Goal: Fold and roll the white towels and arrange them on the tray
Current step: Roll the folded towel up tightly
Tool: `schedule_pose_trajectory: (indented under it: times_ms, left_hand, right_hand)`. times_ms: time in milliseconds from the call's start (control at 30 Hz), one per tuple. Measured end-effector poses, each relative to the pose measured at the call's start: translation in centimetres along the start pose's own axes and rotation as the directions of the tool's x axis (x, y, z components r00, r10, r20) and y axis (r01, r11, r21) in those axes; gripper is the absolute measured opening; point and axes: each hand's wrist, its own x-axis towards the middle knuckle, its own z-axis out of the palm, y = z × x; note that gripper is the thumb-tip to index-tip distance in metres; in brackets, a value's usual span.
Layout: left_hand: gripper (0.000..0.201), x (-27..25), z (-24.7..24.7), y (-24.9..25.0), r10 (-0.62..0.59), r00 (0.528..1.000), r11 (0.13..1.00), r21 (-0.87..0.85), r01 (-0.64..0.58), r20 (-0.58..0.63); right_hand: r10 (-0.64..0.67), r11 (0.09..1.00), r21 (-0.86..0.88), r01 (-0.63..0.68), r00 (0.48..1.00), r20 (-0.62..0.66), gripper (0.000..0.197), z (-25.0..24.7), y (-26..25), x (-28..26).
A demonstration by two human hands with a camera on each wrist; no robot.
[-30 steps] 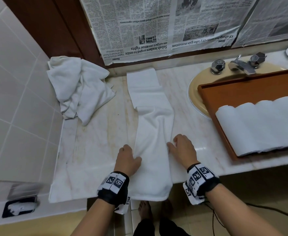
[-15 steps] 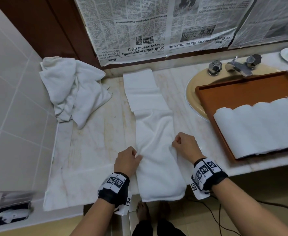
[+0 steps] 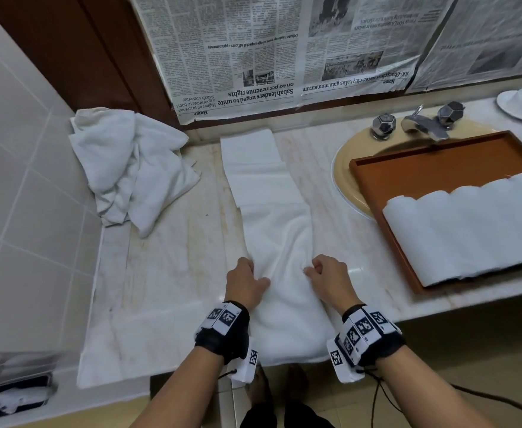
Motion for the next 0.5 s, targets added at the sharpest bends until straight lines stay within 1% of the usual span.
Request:
schedule_pose_trajectory:
  times_ms: [100,167,233,300,333,367,400,433,467,500]
  left_hand:
    - [0.038,-0.6,-0.4,-0.8,-0.023,0.997,1.0,0.017,0.022,0.08]
    - [0.042,-1.4,-0.5,-1.7,-0.027,0.988,0.999,0.044,0.021,0.151]
    - [0.04,-2.0,-0.8,-2.3,-0.031,0.98,0.997,0.072,0.017,0.196]
    - [0.036,-2.0,-1.5,-2.7,-0.023,0.984,0.996,0.086,0.008,0.174]
    - [0.037,-1.8,-1.9,-2.8,-0.018,0.989,0.997,0.074,0.007,0.147]
    - [0.038,-1.6,-2.3,-2.9,-0.006,0.994,0.998,0.061,0.0,0.111]
    - [0.041,-1.1,-2.5,-3.1,0.019,0.998,0.998,0.063,-0.023,0.064]
    - [0.044,-0.6,-2.7,-3.2,0.06,0.998,0.995,0.083,-0.061,0.015]
    - [0.047,0.1,-2.7,-3.2,0.109,0.994,0.988,0.11,-0.105,-0.03]
    - [0.049,0.7,-2.6,-3.1,0.163,0.984,0.978,0.144,-0.152,-0.066]
  right_hand:
    - [-0.017,0.997,-0.07,0.016,1.0,-0.021,0.019,-0.6,0.8,-0.9]
    - [-0.013,0.992,-0.125,0.018,0.999,0.044,0.013,-1.0,1.3,-1.7]
    - [0.026,0.986,-0.167,0.001,0.986,0.163,0.01,-1.5,1.4,-2.1]
    - [0.077,0.975,-0.223,-0.007,0.949,0.305,0.012,-2.3,1.2,-2.1]
    - [0.101,0.968,-0.251,-0.01,0.931,0.351,0.014,-2.7,1.2,-2.0]
    - [0.115,0.959,-0.283,-0.008,0.924,0.364,0.016,-2.9,1.1,-1.9]
    - [0.098,0.95,-0.311,0.012,0.937,0.335,0.016,-3.0,1.0,-1.8]
    - [0.035,0.943,-0.328,0.055,0.964,0.262,0.015,-2.9,0.9,-1.7]
    - [-0.063,0.937,-0.329,0.117,0.984,0.168,0.016,-2.6,0.7,-1.4]
    - [-0.177,0.93,-0.313,0.195,0.981,0.083,0.02,-2.2,0.4,-1.1]
